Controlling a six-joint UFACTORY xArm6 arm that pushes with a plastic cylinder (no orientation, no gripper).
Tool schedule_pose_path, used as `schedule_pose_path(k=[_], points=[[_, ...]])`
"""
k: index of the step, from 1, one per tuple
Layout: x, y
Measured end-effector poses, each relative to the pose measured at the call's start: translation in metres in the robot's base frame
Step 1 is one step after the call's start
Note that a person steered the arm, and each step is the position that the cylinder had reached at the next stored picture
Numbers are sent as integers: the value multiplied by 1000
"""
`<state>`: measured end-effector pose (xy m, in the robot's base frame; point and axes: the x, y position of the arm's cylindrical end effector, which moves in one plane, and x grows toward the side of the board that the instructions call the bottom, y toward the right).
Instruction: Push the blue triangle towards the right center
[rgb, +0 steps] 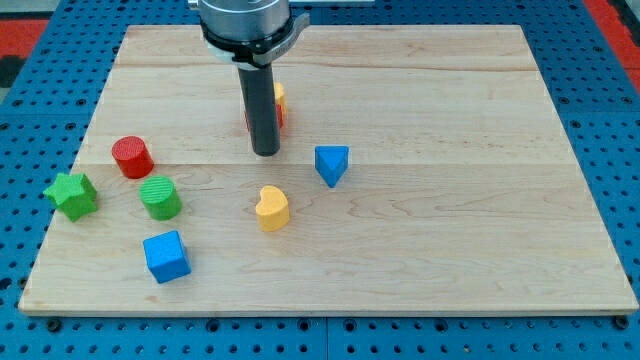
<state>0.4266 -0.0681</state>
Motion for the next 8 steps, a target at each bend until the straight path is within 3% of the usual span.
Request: schedule_pose_path(k=[2, 3, 4, 5, 8], points=[[20, -18], [20, 4], [45, 69], [15, 108], [-28, 77]])
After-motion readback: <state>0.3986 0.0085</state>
